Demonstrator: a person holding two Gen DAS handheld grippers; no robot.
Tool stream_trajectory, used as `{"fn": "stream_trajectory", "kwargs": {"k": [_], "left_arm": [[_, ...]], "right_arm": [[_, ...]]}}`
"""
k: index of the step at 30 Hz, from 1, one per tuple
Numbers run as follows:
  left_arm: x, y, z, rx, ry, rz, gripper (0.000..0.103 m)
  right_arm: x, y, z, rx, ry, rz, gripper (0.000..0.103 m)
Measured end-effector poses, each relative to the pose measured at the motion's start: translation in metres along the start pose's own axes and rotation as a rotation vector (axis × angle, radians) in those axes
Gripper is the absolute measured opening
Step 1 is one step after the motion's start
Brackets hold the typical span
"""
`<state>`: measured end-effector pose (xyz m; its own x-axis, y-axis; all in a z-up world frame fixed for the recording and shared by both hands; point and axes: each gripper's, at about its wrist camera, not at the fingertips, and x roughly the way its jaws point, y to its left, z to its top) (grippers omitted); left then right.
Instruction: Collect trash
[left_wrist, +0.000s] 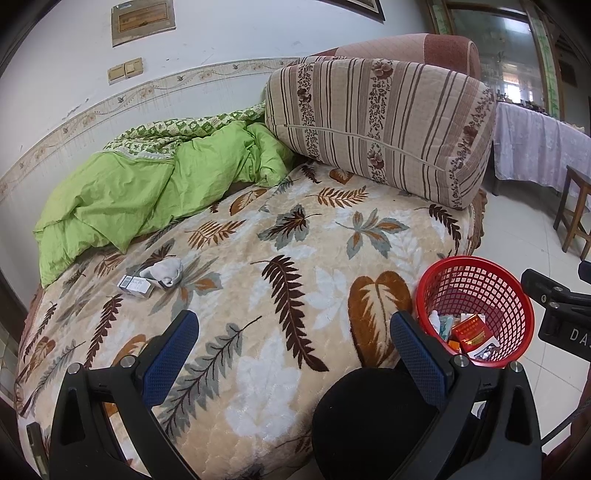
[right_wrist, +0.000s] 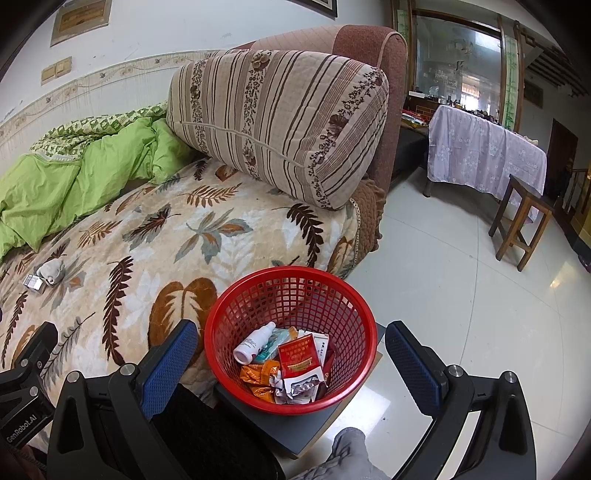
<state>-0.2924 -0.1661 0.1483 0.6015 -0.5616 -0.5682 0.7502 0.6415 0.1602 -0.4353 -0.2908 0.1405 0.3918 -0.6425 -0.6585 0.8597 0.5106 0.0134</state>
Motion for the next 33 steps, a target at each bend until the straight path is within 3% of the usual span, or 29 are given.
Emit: {"fn": "stream_trajectory", "kwargs": {"k": [23,29,33], "left_arm": [[0.006,-0.001,-0.008,-0.018,0.018,-0.011,0.103],[0.014,0.033,-0.012,-0.110,0.054,0.017,0.103],[0.021,0.081,-0.020,-0.223,0.089,0.082,0.103]], "right_arm": [[0.004,0.002,-0.004,-0.018,0.007,0.011,0.102],[0.011,0.028,0.003,-0.114,0.006,0.081,0.102],[0.016,0.064,0.017,-0.198,-0.028,0.145,0.102]]}}
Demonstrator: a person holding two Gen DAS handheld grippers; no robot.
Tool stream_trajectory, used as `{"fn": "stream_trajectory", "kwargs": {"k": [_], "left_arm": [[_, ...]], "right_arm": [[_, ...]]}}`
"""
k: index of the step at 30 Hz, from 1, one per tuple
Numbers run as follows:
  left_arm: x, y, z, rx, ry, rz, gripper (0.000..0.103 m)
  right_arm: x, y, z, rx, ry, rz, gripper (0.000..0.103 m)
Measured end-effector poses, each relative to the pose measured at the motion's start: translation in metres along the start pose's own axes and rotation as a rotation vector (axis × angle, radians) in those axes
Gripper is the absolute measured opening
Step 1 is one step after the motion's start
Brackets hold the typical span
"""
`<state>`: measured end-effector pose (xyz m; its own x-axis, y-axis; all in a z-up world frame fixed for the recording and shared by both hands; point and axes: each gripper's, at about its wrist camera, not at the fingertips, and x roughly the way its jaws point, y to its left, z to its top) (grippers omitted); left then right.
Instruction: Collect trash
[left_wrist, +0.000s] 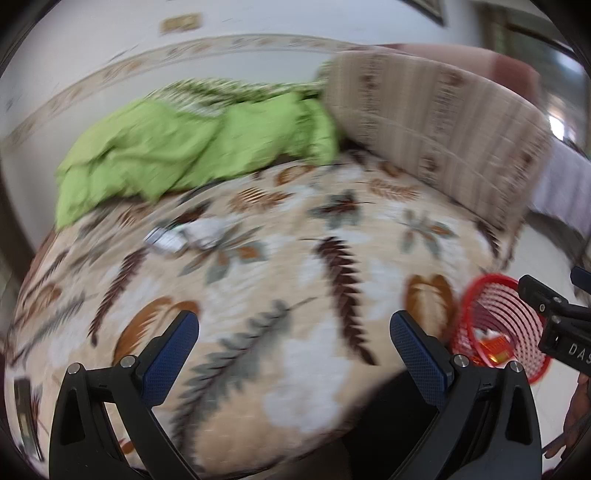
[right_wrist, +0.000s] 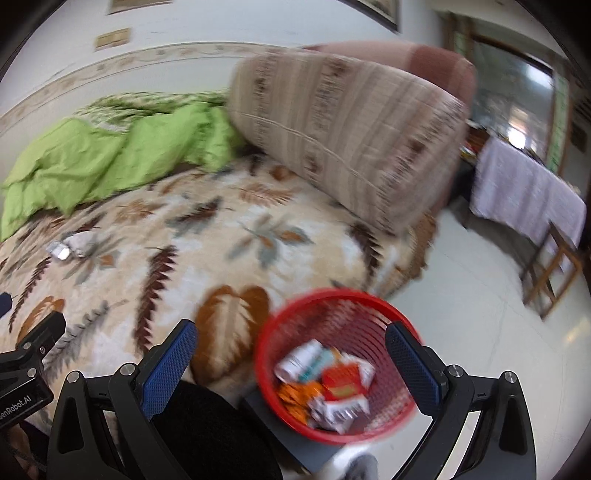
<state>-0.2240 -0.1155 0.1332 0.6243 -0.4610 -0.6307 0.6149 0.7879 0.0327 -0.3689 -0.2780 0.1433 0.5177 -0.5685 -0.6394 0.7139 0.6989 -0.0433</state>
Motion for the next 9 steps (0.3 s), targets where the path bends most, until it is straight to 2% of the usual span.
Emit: {"fn": "stream_trajectory", "kwargs": {"k": [5,9], "left_arm": [[0.019,0.081,-0.003,-0.155,0.036,0.141,0.103],[0.044,0.146,-0.014,-0.314,0.107,0.200,0.103]], "right_arm": [[0.033,0.066,0.032,-0.088,0.036,0.148,0.102],[0.070,0.130,0.046,-0.174,0.092,0.234,0.102]]}}
